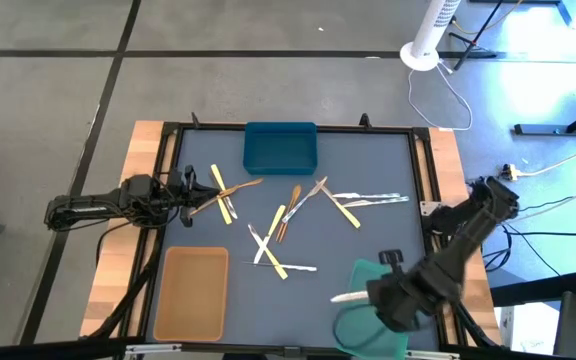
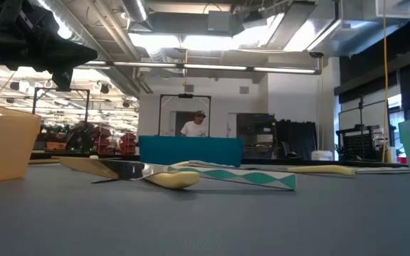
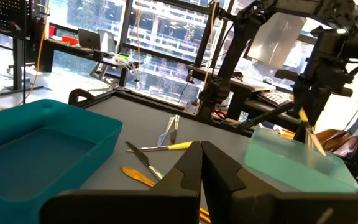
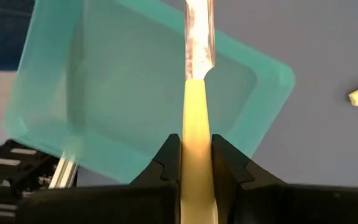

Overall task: Sort silverware by color (type)
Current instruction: Put the yellow knife into the green bin

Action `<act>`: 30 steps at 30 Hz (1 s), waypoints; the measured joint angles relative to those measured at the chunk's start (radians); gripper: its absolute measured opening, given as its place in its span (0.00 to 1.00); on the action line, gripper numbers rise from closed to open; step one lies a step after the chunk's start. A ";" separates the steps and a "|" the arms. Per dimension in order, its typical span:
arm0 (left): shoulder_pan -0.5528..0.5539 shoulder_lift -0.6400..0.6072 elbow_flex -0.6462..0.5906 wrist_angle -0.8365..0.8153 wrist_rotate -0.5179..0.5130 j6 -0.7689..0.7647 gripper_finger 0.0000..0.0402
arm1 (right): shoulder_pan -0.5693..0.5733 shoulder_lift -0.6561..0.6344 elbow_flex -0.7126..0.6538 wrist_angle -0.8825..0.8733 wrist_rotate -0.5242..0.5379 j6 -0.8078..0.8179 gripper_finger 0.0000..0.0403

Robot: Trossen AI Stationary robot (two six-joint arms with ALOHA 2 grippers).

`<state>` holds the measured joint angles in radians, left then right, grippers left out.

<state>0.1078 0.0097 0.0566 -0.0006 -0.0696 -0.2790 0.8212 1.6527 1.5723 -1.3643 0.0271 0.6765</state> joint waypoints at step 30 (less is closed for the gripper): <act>0.000 0.000 0.000 -0.017 0.000 0.001 0.00 | 0.053 0.152 -0.001 0.005 -0.071 -0.427 0.09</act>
<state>0.1078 0.0101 0.0566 -0.0177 -0.0696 -0.2783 0.8747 1.8052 1.5711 -1.3594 -0.0438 0.2493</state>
